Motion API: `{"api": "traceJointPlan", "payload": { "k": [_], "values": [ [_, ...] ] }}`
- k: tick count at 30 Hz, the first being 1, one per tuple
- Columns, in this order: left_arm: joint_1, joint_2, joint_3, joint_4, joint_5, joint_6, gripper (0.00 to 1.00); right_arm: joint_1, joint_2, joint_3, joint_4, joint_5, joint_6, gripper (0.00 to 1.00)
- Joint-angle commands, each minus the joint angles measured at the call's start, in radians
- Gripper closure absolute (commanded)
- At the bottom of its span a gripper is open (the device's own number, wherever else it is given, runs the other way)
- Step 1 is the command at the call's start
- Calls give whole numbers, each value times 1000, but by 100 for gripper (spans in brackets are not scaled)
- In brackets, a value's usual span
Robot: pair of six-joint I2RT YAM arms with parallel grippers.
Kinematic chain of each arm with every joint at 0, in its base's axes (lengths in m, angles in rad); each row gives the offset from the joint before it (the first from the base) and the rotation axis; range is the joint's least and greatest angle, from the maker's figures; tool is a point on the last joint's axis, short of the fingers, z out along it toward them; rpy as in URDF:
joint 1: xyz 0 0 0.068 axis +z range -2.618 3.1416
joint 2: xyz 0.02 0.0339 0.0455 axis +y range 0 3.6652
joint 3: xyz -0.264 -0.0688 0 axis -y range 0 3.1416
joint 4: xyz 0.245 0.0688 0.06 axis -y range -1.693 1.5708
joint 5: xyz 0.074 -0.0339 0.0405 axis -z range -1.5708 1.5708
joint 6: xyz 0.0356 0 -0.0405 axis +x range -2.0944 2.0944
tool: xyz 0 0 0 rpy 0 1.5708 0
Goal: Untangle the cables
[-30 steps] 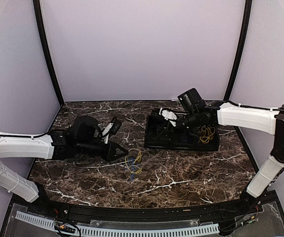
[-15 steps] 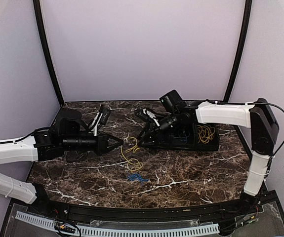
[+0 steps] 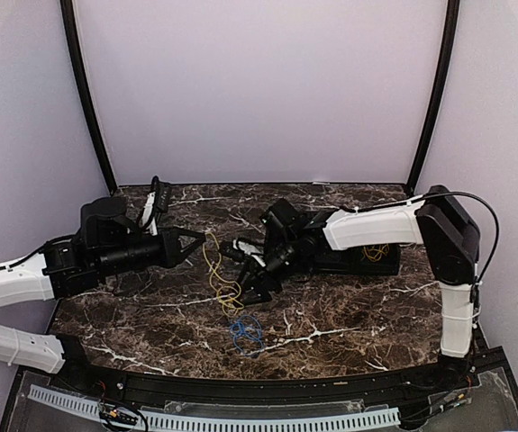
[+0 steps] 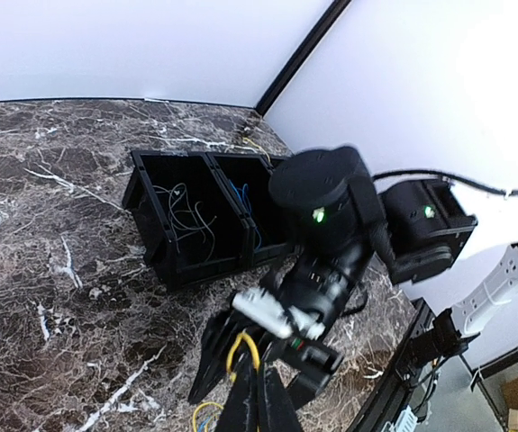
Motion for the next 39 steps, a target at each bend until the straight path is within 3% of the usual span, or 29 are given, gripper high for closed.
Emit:
{"api": "traceJointPlan", "payload": {
  "k": [1, 10, 16, 20, 25, 28, 31, 35, 39],
  "values": [
    [1, -59, -6, -6, -94, -50, 100, 55, 79, 31, 19, 82, 2, 40],
    [2, -162, 11, -119, -214, -44, 100, 105, 201, 76, 1, 201, 12, 44],
    [2, -211, 159, -258, -305, 64, 100, 108, 248, 76, -26, 284, 30, 78],
    [3, -187, 401, -388, -396, 214, 100, 108, 251, 47, -24, 318, 33, 100],
    [2, -84, 822, -519, -513, 382, 100, 108, 241, 28, -17, 363, 33, 100],
    [2, -47, 940, -526, -509, 424, 100, 107, 237, 37, -26, 376, 29, 100],
    [2, -30, 924, -506, -489, 416, 100, 106, 215, 47, -47, 372, 13, 100],
    [2, -45, 792, -440, -463, 364, 100, 84, 101, 32, -71, 364, -26, 75],
    [1, -60, 656, -378, -447, 315, 100, 40, -47, 34, -140, 321, -97, 60]
  ]
}}
